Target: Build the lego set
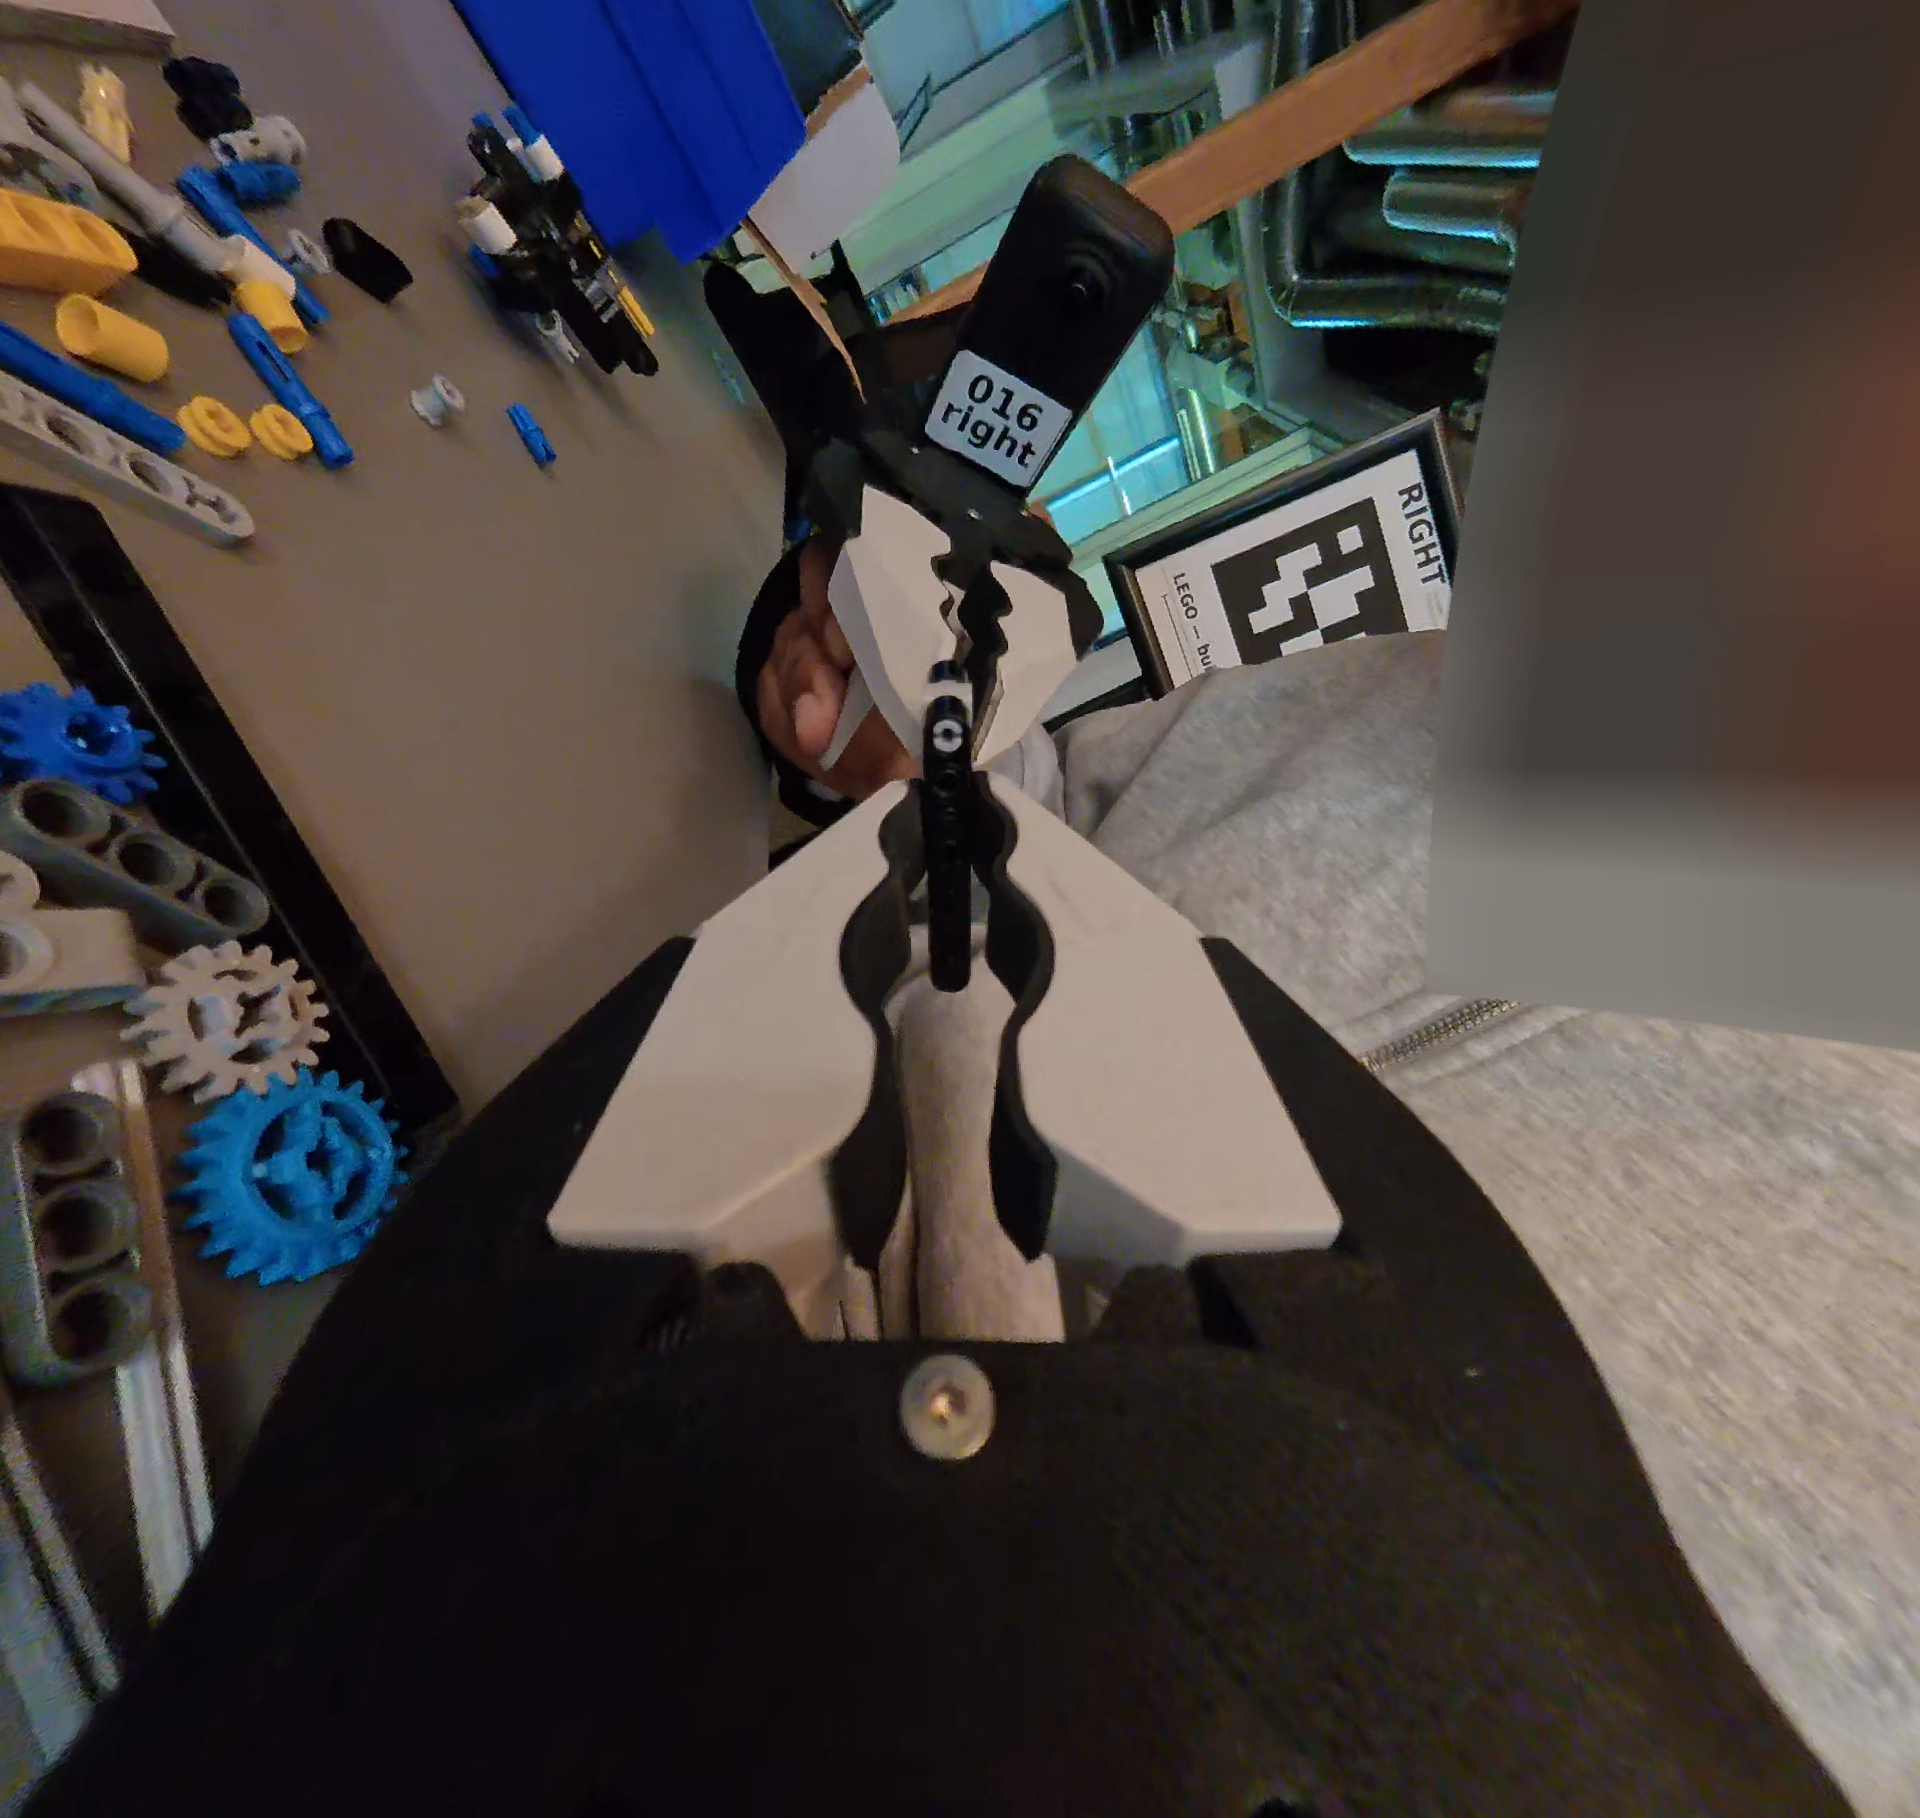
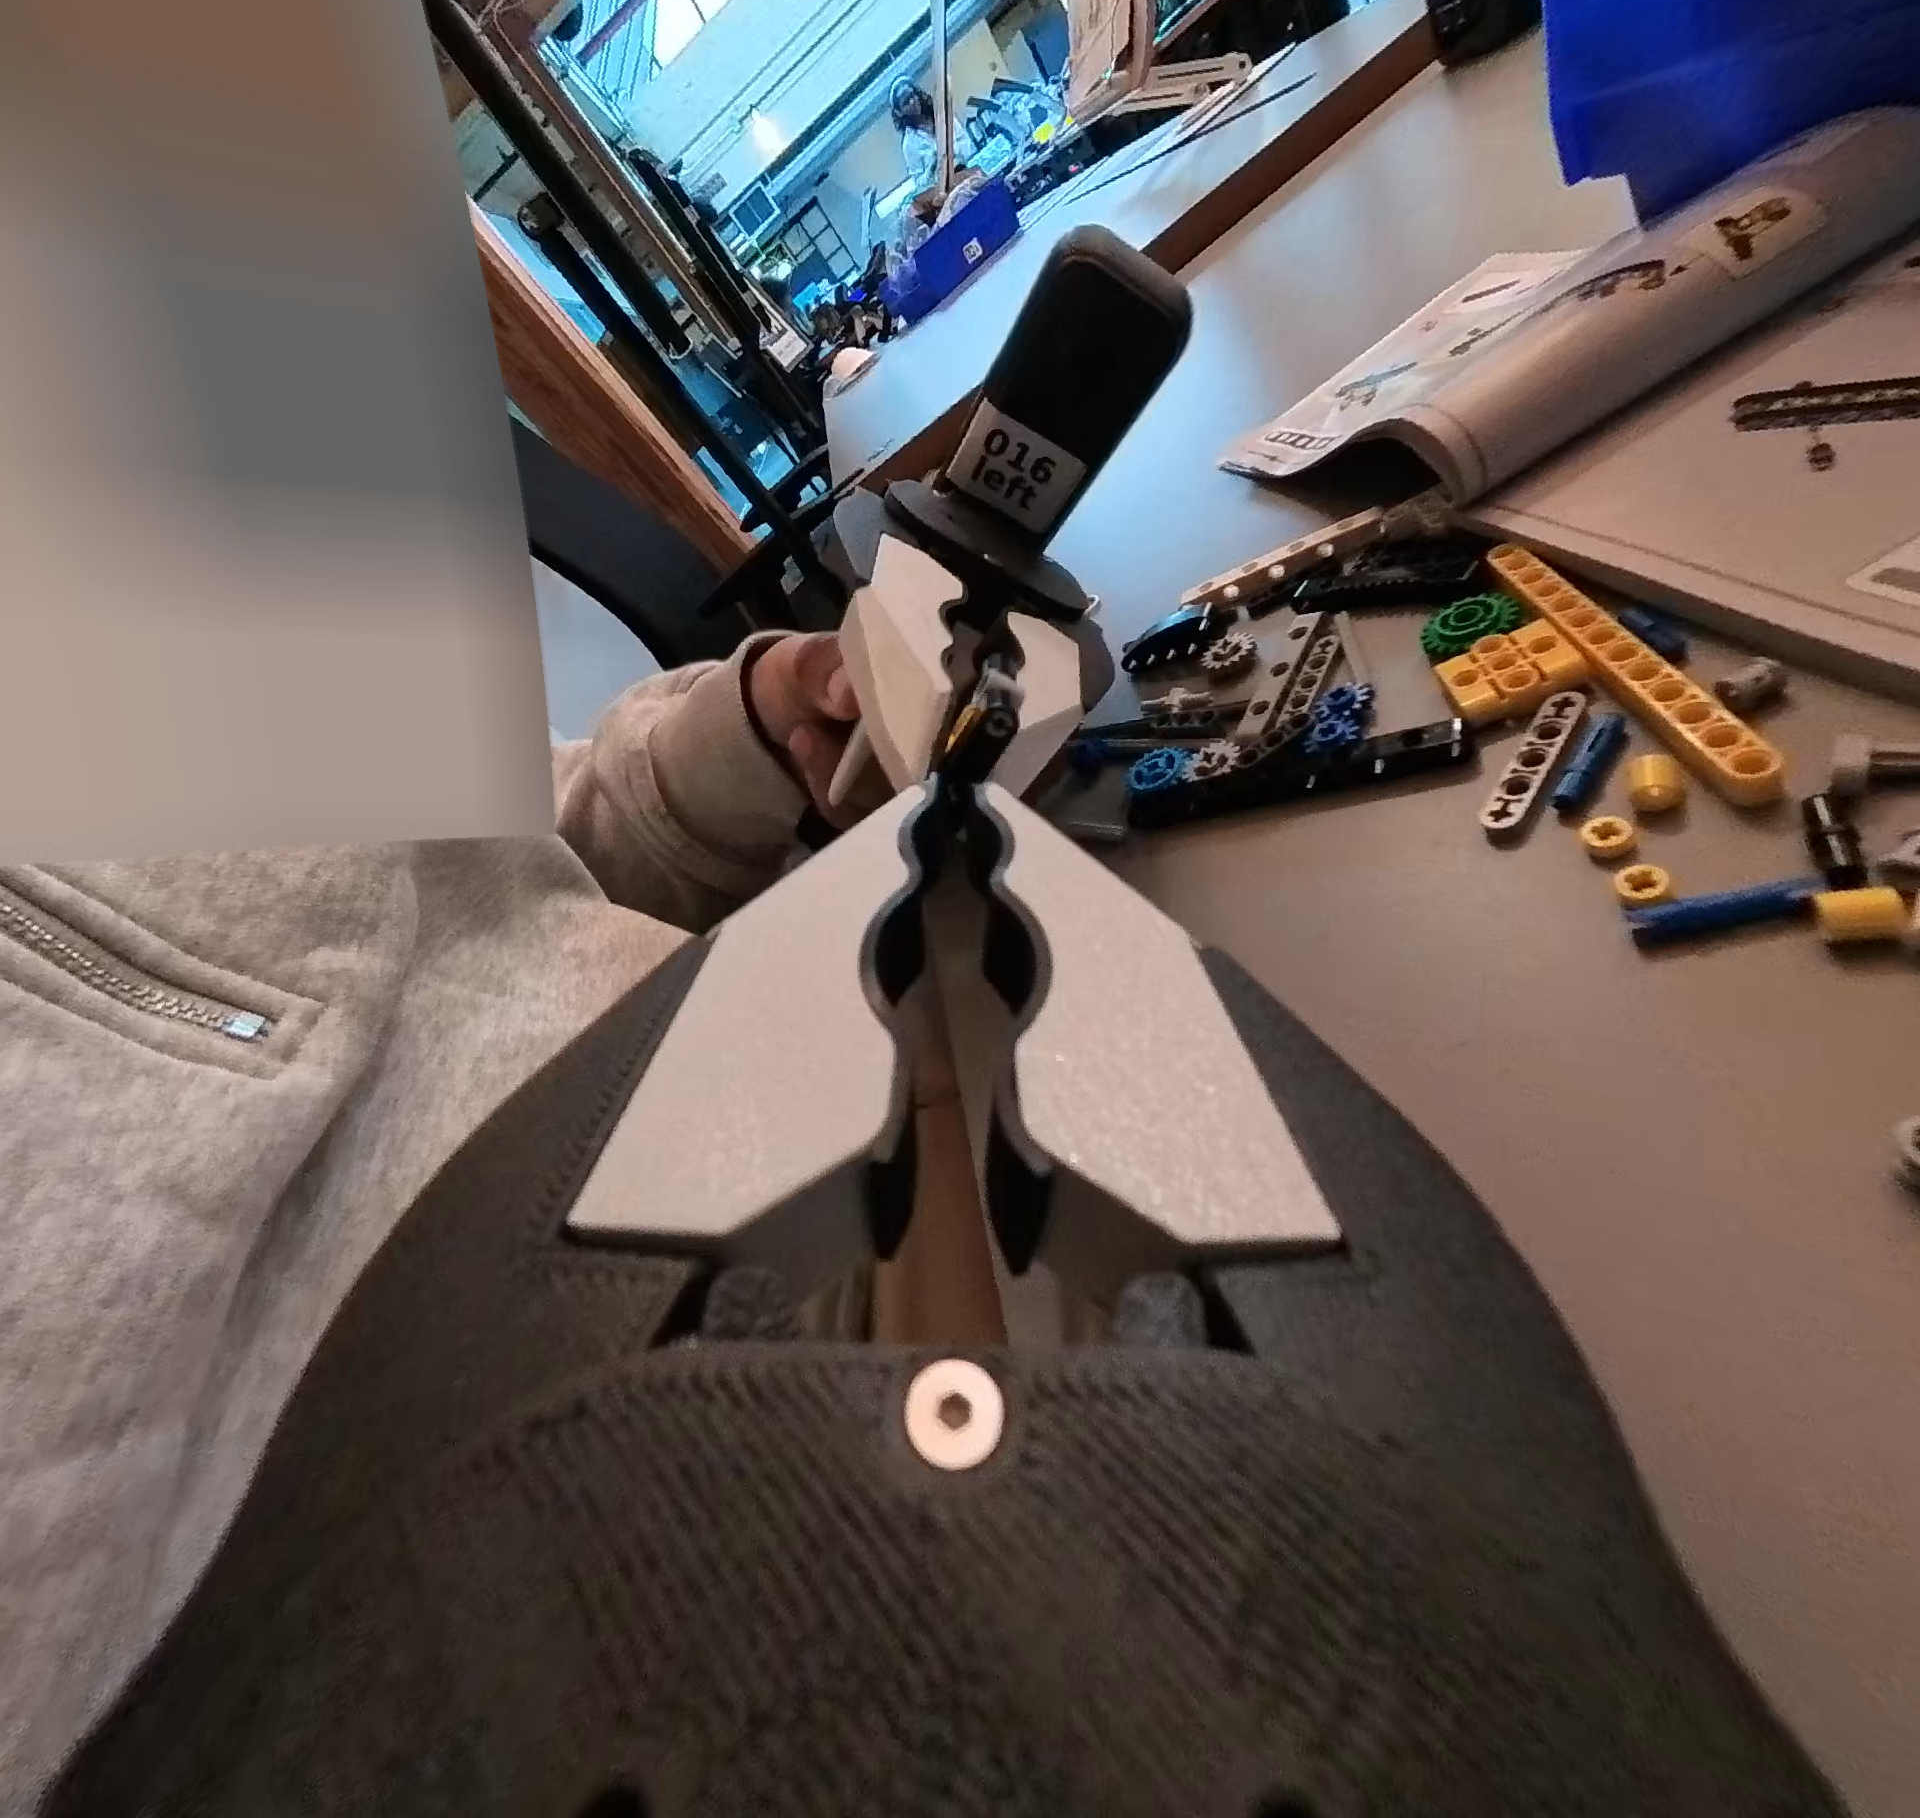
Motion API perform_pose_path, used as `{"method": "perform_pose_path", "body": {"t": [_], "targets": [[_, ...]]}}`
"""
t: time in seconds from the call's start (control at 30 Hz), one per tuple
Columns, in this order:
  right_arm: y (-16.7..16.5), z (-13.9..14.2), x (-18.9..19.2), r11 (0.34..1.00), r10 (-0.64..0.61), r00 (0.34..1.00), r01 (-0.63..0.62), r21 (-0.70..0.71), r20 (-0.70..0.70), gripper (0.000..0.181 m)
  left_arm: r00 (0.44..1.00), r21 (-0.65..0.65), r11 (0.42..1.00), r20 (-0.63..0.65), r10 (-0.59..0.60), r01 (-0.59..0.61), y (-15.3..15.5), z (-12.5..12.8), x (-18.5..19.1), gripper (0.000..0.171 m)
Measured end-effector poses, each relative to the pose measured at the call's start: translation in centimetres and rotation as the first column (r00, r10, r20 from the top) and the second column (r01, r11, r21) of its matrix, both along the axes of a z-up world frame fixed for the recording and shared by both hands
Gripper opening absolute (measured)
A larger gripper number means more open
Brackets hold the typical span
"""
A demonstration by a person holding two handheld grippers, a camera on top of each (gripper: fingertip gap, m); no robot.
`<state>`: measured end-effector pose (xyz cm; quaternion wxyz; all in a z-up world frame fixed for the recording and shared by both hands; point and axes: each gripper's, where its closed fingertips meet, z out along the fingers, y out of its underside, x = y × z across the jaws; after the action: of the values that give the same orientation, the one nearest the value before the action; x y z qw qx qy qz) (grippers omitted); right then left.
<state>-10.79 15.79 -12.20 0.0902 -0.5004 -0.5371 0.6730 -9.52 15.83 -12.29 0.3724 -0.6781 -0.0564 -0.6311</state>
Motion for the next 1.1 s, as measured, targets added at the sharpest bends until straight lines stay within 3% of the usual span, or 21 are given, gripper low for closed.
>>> {"method": "perform_pose_path", "body": {"t": [0.2,0.37,0.5,0.7,0.87,1.1], "targets": [[1.6,1.2,0.0,0.995,-0.061,0.997,0.057,-0.077,-0.051,0.001,0.997,0.026,0.997,0.022,0.078,-0.078,0.6,0.5,-0.8,0.025],[2.5,1.4,-0.2,0.990,-0.114,0.991,0.107,-0.093,-0.064,0.001,0.997,0.047,0.996,0.012,0.082,-0.082,0.5,0.7,-0.6,0.022],[2.4,1.6,-0.3,0.990,-0.125,0.989,0.119,-0.081,-0.078,0.002,0.994,0.054,0.992,0.023,0.111,-0.112,0.6,0.8,-0.7,0.007],[3.9,1.8,-0.3,0.978,-0.186,0.980,0.177,-0.113,-0.075,0.019,0.982,0.058,0.981,0.054,0.181,-0.184,0.8,1.1,-1.7,0.006],[4.5,1.9,-0.3,0.971,-0.214,0.974,0.203,-0.122,-0.078,0.021,0.957,0.051,0.956,0.042,0.286,-0.288,1.4,1.0,-2.7,0.006],[3.7,1.6,-0.4,0.979,-0.197,0.977,0.192,-0.073,-0.076,0.022,0.953,0.045,0.952,0.053,0.299,-0.302,1.4,1.0,-2.9,0.006]]}}
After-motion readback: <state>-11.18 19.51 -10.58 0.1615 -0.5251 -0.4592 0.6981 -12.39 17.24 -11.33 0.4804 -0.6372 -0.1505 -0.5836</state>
